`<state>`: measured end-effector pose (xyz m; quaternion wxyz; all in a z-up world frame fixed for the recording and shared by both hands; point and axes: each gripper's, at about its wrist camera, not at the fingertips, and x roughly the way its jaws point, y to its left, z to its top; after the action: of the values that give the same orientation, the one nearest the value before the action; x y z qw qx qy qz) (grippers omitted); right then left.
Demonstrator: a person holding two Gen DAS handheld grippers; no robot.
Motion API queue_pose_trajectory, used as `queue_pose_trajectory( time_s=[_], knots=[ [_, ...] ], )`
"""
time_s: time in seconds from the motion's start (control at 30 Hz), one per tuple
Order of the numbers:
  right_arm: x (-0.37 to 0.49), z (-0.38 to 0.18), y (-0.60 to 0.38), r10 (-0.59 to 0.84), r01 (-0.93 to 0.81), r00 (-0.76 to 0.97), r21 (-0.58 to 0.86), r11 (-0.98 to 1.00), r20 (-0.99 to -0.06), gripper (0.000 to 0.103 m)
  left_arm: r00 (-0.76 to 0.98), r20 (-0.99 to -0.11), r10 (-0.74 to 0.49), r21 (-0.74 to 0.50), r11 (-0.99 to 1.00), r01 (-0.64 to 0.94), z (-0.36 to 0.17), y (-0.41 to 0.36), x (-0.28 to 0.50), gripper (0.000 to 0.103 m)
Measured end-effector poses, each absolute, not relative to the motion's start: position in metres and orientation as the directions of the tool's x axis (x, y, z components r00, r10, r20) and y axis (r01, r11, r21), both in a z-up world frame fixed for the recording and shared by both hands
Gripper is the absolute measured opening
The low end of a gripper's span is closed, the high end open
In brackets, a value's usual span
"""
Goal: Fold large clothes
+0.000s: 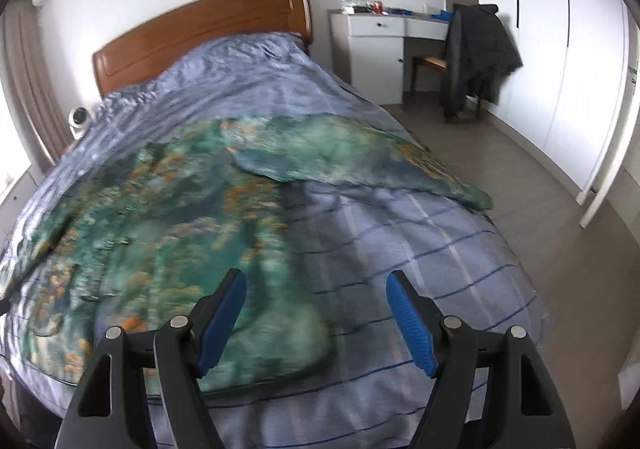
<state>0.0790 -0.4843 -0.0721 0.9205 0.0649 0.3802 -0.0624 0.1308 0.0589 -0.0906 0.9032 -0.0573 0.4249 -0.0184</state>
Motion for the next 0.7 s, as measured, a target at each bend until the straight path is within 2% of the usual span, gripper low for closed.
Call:
queue_pose_trajectory(
  time_s=[0.17,0.27,0.47,0.7],
  knots=[
    [0.098,-0.1,-0.485,0.016,0.099,0.661,0.108,0.989,-0.75,0.074,0.602,-0.797,-0.06,-0.093,0.995,-0.024,-0.124,0.057,0.147,0.099],
    [0.109,-0.128,-0.475,0.084,0.067,0.614,0.158,0.985,-0.785,0.074,0.545,-0.839,0.013,-0.017,0.999,-0.05,-0.145,0.057,0.152,0.098],
    [0.115,-0.155,-0.484,0.162,0.083,0.546,0.245,0.966,-0.822,0.074,0.581,-0.813,-0.022,-0.119,0.985,-0.129,-0.138,0.097,0.132,0.1],
    [0.125,-0.169,-0.478,0.267,-0.013,0.444,0.292,0.956,-0.855,0.074,0.48,-0.875,-0.067,-0.159,0.975,-0.153,-0.174,0.113,0.137,0.1]
  ],
)
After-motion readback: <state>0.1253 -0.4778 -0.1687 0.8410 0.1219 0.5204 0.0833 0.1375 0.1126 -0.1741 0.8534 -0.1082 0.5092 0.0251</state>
